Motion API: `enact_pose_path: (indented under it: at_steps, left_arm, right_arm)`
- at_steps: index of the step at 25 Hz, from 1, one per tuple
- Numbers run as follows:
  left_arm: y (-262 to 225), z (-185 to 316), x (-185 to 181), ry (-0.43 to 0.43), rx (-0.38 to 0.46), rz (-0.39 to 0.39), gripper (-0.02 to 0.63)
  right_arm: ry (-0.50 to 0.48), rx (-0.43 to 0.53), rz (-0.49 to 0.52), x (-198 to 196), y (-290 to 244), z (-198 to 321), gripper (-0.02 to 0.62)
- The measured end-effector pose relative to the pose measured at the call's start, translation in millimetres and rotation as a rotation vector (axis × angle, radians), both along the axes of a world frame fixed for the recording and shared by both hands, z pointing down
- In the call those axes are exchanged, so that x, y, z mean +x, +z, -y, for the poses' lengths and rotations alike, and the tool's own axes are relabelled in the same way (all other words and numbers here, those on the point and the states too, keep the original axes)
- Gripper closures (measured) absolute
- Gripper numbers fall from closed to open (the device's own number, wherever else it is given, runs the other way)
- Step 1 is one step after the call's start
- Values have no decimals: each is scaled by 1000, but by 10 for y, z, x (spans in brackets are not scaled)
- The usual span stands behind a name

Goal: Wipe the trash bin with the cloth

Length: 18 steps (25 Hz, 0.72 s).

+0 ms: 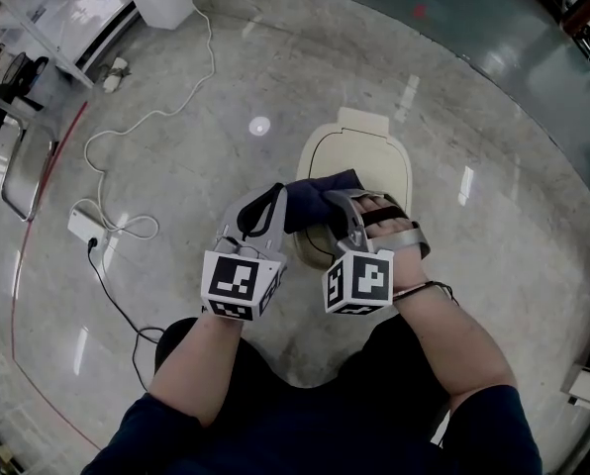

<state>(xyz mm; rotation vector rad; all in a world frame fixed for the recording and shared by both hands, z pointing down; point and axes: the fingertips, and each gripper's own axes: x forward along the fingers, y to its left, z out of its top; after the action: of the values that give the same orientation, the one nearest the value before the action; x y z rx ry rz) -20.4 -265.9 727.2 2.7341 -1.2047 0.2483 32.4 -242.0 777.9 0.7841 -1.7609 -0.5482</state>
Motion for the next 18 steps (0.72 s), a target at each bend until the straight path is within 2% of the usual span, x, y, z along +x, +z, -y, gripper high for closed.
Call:
enact_pose_path:
  at_steps: [3,8,11,18]
  left_arm:
    - [-33,-2,11,4,8,-4,609]
    - [-44,-12,76,18,19,-1,609]
    - [-38,-19,109,28,23,6,609]
    - [-72,-36,198,47,48,24,609]
  right_arm:
    - [-6,-4,-8,6,8,-122,540]
    - [52,-21,-22,412,24,-416,540]
    - [50,-31,-43,589,46,-649,540]
    - [16,-77,-39,614,117,-1124,540]
